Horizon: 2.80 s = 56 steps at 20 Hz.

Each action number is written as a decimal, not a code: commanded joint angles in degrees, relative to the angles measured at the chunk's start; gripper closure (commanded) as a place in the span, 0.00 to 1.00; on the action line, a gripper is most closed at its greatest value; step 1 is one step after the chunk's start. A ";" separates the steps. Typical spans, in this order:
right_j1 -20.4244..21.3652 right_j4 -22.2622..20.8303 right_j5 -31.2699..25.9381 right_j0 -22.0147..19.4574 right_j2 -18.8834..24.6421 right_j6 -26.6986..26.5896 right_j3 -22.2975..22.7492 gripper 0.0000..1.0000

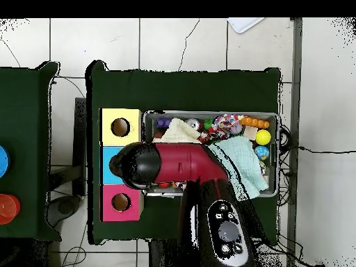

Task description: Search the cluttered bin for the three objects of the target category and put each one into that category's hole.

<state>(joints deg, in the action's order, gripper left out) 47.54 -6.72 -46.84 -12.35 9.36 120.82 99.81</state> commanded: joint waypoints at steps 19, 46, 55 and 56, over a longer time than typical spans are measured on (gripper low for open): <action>0.33 -7.94 -23.33 -12.01 9.37 -20.78 -28.34 1.00; -14.79 -14.20 -19.90 -22.43 17.30 -33.40 -43.94 0.00; -19.57 -14.22 -22.32 -21.28 17.17 -30.83 -47.63 0.00; -19.71 -14.22 -22.52 -21.20 16.94 -30.36 -47.08 0.00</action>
<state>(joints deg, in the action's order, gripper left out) 32.76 -17.18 -67.93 -34.02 23.33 106.23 52.88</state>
